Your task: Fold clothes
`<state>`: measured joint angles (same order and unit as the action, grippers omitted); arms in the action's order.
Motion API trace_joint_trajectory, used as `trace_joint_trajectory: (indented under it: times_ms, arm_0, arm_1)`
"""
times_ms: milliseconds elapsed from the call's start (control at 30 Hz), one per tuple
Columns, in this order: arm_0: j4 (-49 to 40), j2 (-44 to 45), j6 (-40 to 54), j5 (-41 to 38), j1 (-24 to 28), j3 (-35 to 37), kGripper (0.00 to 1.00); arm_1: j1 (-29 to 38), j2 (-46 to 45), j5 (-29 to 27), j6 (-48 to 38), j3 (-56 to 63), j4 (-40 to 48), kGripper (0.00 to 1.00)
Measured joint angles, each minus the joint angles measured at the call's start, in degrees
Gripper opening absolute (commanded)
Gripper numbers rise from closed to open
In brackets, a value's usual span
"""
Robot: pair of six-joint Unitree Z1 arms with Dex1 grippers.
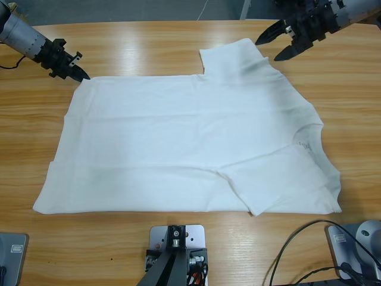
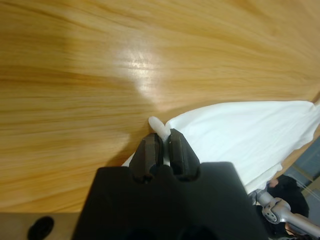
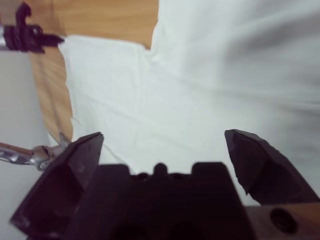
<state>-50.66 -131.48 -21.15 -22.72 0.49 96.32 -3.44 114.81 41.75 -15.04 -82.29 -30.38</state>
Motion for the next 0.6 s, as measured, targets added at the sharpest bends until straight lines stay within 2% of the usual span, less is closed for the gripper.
trace_joint_trajectory:
  times_ms: [233, 433, 600]
  arm_0:
    - [-1.12, 0.0, 1.41, -0.04, -0.19, 0.04, 0.0]
    - [-1.62, 0.01, 1.74, -0.07, -0.73, 0.3, 0.0]
    - [-1.76, 0.01, 1.86, -0.07, -1.04, 0.3, 0.0]
  arm_1:
    - [-6.16, 3.39, 2.87, -0.32, -4.52, 1.8, 0.987]
    - [-7.35, 11.4, 7.53, -0.31, -15.79, 1.42, 0.982]
    - [-7.41, 16.93, 8.0, 0.35, -22.56, -3.15, 0.982]
